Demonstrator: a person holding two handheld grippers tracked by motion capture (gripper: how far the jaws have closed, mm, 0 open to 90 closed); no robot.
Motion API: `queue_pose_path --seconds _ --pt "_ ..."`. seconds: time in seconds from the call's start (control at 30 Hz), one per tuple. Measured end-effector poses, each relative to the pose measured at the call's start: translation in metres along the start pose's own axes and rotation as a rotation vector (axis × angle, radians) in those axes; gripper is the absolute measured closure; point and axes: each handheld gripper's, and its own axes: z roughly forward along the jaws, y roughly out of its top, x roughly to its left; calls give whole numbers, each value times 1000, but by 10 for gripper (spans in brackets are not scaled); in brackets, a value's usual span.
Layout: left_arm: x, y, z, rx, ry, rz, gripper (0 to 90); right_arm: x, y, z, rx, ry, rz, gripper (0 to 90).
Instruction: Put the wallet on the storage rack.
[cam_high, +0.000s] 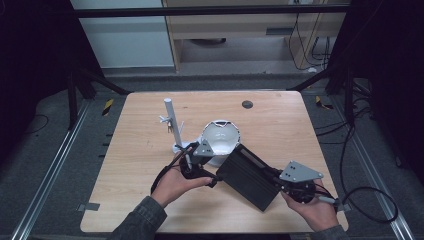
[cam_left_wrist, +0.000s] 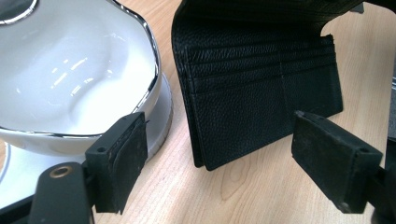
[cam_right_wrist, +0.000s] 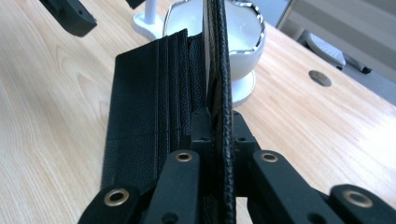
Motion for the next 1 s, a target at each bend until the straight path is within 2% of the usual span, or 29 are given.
queue_pose_path --seconds 0.13,0.27,0.47,1.0 --pt "4 1 1 -15 -12 -12 169 -3 5 -5 -25 3 7 848" --pt "5 3 3 -25 -21 -5 163 -5 8 -9 -45 4 5 847" --pt "5 6 4 -30 -26 11 157 -5 11 -11 -55 7 3 847" --pt "8 6 4 -31 -25 15 155 -3 14 -12 -71 15 -8 847"
